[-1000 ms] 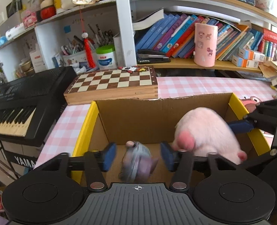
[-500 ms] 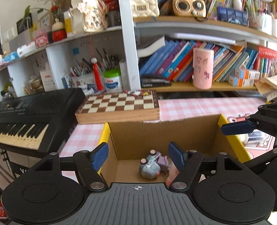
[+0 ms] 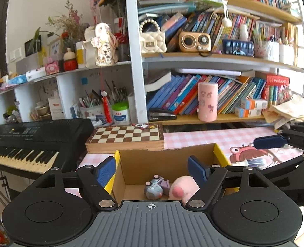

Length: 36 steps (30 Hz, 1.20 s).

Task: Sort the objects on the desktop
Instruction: 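Open the left tool on the car while the right tool releases the pig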

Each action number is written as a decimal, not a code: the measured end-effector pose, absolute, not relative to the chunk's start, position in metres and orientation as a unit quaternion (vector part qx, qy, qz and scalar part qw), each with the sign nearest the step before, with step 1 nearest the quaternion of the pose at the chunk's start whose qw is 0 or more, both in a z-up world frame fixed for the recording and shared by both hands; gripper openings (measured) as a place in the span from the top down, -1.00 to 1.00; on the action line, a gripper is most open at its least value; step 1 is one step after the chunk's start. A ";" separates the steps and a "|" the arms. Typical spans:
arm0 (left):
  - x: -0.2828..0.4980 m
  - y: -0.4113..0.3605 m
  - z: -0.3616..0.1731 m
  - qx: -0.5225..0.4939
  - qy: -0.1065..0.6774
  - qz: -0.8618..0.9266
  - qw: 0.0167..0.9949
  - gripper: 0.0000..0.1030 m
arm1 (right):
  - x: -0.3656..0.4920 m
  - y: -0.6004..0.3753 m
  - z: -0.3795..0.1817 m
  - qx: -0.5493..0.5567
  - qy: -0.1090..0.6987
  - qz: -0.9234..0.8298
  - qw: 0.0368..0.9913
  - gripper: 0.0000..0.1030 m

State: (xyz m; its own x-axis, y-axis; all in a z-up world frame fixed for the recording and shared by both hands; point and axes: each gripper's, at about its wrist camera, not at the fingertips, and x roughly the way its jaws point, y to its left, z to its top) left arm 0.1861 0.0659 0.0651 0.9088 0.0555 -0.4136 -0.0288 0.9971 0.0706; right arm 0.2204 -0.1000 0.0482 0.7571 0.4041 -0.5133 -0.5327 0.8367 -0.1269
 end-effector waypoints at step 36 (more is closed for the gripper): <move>0.003 0.087 0.010 -0.024 0.313 0.026 0.949 -0.54 | 0.023 -0.112 -0.020 -0.074 0.352 0.181 0.915 -0.32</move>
